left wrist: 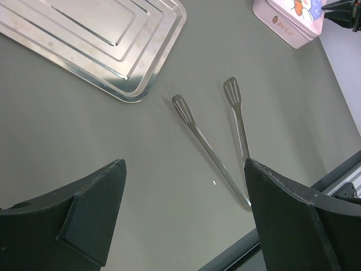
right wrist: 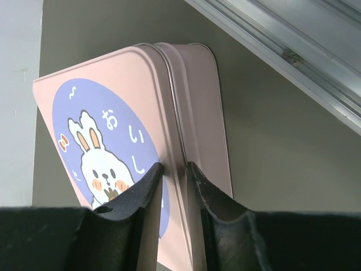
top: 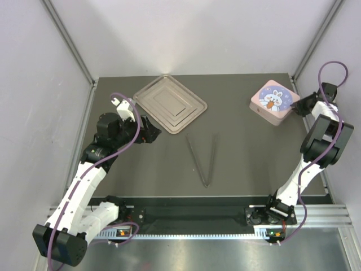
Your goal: Pack the chocolate
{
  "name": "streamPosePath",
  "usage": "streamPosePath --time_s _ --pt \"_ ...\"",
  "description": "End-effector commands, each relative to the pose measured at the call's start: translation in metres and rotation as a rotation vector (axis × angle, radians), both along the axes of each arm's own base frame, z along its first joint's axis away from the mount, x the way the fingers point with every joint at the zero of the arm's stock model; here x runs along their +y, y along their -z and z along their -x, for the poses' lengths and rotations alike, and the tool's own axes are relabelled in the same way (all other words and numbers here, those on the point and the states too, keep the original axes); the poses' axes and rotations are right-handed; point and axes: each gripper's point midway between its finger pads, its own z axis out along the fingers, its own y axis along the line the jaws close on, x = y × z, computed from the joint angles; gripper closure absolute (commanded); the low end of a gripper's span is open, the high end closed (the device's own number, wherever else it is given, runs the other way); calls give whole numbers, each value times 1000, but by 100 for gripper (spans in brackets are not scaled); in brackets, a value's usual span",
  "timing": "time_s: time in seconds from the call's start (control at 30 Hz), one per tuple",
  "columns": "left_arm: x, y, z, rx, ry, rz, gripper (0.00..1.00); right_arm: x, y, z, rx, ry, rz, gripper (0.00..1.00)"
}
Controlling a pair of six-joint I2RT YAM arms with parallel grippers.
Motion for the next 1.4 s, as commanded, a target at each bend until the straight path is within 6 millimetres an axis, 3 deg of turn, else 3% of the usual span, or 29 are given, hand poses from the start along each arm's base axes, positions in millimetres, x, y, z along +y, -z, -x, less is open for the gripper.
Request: streamPosePath --time_s 0.0,0.33,0.57,0.63,0.77,0.97,1.23,1.37 --pt "2 -12 -2 -57 -1 0 10 -20 3 11 58 63 79 77" --pt "2 -14 -3 -60 0 6 10 -15 57 38 194 110 62 78" --pt "2 -14 -4 -58 1 14 10 20 93 47 255 66 6 76" --pt "3 -14 -4 -57 -1 16 10 32 95 42 233 64 -26 78" --pt "4 -15 -5 -62 -6 17 10 45 79 32 184 71 -34 87" --pt "7 -18 -5 -67 -15 27 10 72 82 19 177 44 -125 90" --pt "9 -17 -7 -68 -24 26 9 77 78 23 180 52 -152 89" --pt "9 -16 -7 -65 -26 26 9 62 62 26 163 77 -92 83"
